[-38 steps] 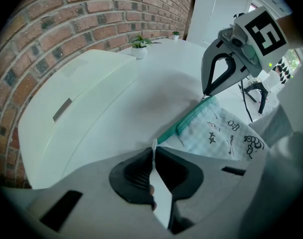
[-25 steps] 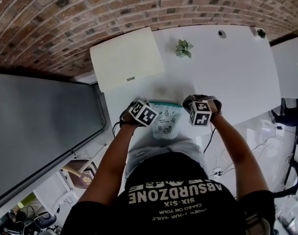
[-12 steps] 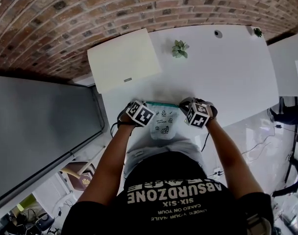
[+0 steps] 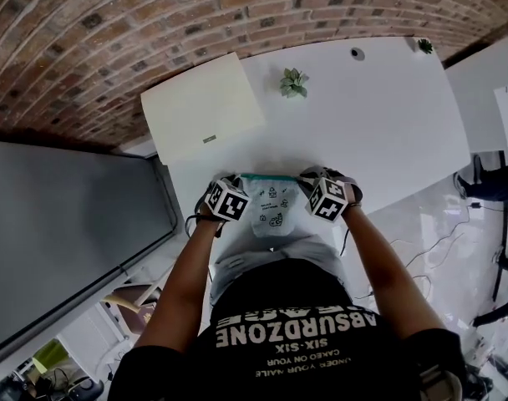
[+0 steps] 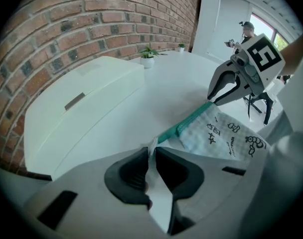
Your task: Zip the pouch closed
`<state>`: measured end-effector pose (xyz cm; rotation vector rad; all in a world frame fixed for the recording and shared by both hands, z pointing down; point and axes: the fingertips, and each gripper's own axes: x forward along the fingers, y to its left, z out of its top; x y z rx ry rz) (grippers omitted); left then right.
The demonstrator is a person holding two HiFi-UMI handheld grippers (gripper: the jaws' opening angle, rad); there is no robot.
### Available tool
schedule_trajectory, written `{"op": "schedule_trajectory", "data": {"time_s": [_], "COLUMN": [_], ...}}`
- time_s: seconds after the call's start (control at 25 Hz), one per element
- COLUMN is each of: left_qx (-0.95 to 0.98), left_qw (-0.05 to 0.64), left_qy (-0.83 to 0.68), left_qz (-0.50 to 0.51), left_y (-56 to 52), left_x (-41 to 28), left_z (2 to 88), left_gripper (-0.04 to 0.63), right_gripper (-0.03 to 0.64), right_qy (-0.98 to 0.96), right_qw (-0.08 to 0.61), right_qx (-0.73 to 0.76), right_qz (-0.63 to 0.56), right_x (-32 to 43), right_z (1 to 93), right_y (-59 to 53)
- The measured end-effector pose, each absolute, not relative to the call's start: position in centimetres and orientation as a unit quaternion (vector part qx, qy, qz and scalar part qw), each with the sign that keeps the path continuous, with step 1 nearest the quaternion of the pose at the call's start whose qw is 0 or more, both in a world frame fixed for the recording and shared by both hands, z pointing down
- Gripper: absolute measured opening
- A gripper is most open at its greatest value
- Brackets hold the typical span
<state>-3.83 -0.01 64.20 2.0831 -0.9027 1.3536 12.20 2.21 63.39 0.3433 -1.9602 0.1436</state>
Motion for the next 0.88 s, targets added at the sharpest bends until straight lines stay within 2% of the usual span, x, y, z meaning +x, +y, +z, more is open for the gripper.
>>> {"op": "schedule_trajectory", "data": {"time_s": [0.12, 0.32, 0.68, 0.88], "left_qx": [0.765, 0.772, 0.801, 0.813], "left_qw": [0.268, 0.282, 0.271, 0.271], "left_qy": [-0.332, -0.368, -0.388, -0.403], "left_qz": [0.482, 0.435, 0.367, 0.32], "left_y": [0.7, 0.8, 1.7, 1.8], "left_x": [-4.2, -5.1, -3.3, -1.4], "left_z": [64.0, 61.6, 57.1, 54.3], "left_gripper": [0.056, 0.06, 0.06, 0.06], "right_gripper": [0.083, 0.083, 0.08, 0.05], "right_qy": [-0.83, -0.844, -0.854, -0.856], "right_qw": [0.527, 0.475, 0.328, 0.285], "right_qx": [0.167, 0.225, 0.352, 0.379], "right_qz": [0.081, 0.105, 0.199, 0.208], "right_x": [12.4, 12.2, 11.3, 10.2], "right_z": [62.8, 60.4, 55.4, 52.9], "right_y": [2.7, 3.2, 3.2, 3.8]}}
